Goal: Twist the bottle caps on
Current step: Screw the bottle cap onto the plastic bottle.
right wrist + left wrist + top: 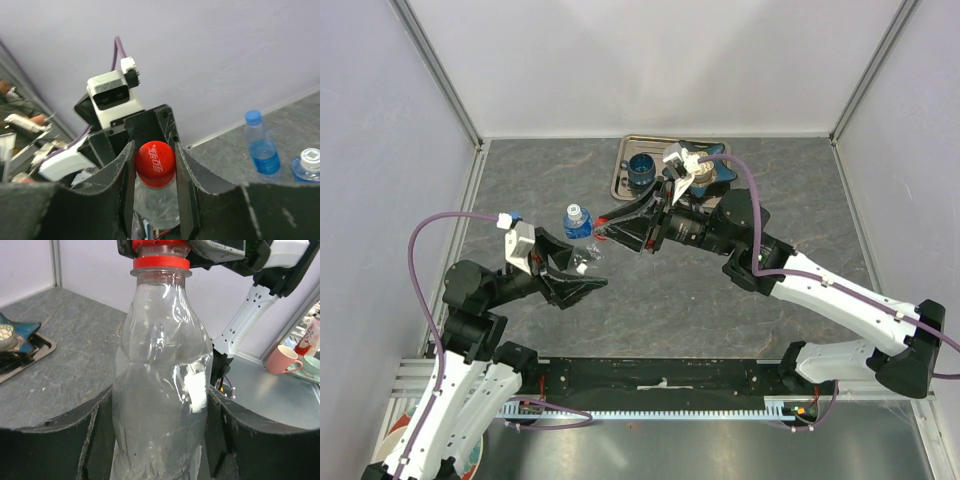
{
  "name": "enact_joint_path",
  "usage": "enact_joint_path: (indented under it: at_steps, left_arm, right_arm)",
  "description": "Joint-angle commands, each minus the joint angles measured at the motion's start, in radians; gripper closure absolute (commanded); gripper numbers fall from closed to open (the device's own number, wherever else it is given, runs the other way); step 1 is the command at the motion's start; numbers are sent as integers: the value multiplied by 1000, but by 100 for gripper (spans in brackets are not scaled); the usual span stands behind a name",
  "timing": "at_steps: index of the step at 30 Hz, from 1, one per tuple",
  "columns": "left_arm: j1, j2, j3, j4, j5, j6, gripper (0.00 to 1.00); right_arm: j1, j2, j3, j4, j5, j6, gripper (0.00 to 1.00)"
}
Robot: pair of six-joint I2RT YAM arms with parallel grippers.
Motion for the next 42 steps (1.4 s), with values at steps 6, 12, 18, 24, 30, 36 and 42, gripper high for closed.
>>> enact_joint_path:
  at_steps: [6,12,18,24,30,36,42]
  left_arm:
    - [5,11,82,11,-243,-5,98]
    - [5,-6,60,9,-214,68,98]
    - [5,-17,45,3,-245,144,98]
    - [5,3,66,-6,-335,170,98]
    - [6,11,86,-7,-364,180,98]
    - [5,3,89,-33,-404,216,98]
    - [5,-9,77,-46,-421,244,98]
  right_arm:
    - [135,102,46,-281,135,-156,91]
    - [146,120,128,-472,160,-221,91]
    - [154,117,163,-609,213,-209,92]
    - [206,143,120,-600,319,-143,96]
    - [292,226,111,-561,491,-76,99]
    - [390,340,247,-762,802,-82,100]
    - [456,401,347,-951,1025,-76,100]
